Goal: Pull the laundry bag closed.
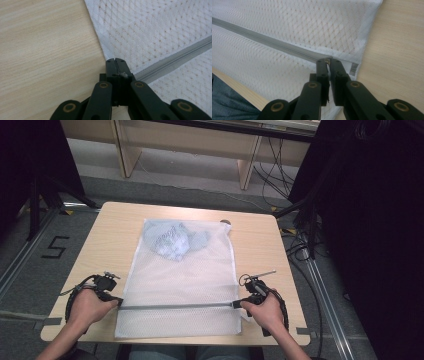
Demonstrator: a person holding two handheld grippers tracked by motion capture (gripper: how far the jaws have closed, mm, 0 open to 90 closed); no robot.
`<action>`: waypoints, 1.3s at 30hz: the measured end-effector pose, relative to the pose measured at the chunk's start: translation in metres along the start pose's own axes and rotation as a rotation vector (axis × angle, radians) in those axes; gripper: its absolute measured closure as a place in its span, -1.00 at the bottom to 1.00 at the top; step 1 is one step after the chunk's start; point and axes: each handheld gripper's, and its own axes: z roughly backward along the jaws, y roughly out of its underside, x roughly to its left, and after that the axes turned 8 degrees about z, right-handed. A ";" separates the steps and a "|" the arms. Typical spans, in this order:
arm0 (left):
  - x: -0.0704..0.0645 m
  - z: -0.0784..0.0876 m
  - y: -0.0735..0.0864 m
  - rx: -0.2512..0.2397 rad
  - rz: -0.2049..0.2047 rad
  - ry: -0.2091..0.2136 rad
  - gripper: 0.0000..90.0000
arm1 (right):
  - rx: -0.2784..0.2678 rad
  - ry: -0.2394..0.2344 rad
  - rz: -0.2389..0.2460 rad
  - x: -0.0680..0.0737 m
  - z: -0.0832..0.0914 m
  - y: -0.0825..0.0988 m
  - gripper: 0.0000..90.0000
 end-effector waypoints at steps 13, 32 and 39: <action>0.000 0.000 0.000 0.002 -0.002 -0.001 1.00 | 0.012 0.000 -0.011 -0.004 -0.002 0.001 0.93; 0.004 0.015 0.000 -0.124 -0.041 0.007 0.70 | -0.117 0.004 0.005 -0.009 0.006 0.002 0.71; 0.006 0.018 0.001 -0.179 -0.020 0.021 0.53 | -0.127 0.013 -0.019 -0.013 0.006 0.004 0.68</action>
